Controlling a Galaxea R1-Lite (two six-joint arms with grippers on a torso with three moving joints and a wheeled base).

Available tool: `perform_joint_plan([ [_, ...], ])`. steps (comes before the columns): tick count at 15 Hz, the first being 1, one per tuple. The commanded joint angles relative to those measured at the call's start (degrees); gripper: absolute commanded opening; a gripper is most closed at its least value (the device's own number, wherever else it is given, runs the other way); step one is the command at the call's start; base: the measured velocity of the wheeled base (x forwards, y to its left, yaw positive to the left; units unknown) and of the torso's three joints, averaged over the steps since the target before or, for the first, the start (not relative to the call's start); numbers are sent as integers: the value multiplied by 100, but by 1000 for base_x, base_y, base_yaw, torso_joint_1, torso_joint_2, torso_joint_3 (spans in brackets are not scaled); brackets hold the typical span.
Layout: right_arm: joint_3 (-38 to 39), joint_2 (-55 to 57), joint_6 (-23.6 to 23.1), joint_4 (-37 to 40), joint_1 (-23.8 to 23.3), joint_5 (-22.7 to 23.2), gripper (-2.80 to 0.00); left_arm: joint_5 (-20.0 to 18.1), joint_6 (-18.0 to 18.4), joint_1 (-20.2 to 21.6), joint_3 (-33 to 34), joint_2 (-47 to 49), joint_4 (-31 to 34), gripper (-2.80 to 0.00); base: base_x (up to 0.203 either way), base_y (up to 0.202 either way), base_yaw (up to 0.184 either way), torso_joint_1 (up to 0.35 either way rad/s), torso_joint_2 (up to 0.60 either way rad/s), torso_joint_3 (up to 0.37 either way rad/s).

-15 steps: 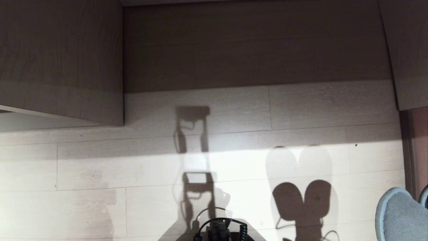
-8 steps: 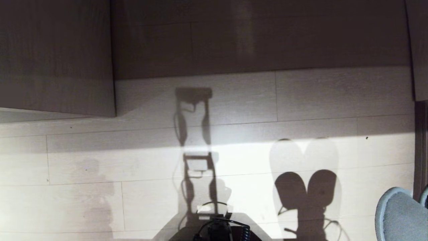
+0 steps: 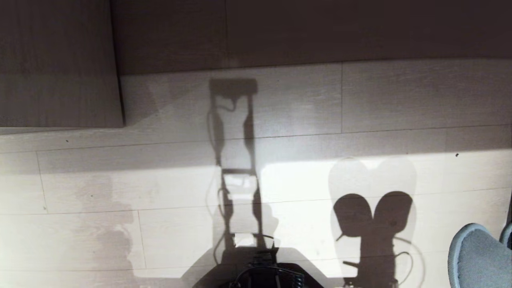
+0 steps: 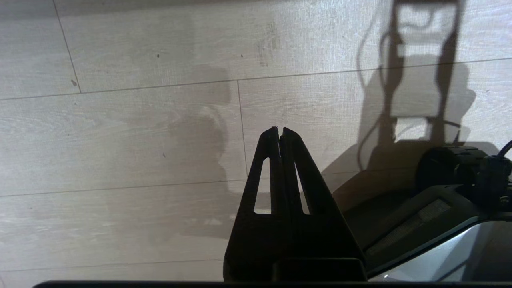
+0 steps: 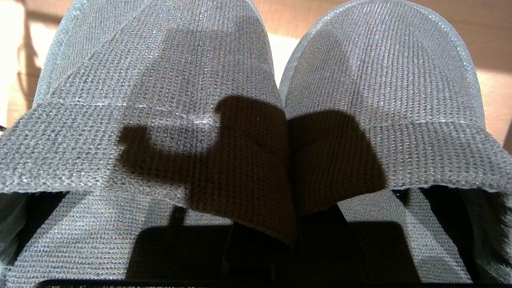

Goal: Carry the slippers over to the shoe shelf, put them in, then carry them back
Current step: Place the slippers on the floor

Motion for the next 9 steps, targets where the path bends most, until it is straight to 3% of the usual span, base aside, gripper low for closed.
perform_joint_plan([
  [1, 9, 7, -6, -5, 4, 3, -280, 0, -2, 0, 1, 5, 0, -280, 0, 0, 0, 7, 3, -197],
  [5, 9, 2, -6, -5, 4, 3, -280, 0, -2, 5, 1, 5, 0, -280, 0, 0, 0, 5, 3, -188],
  [9, 9, 9, -6, -5, 4, 3, -280, 0, -2, 0, 1, 5, 0, -280, 0, 0, 0, -1, 0, -45],
])
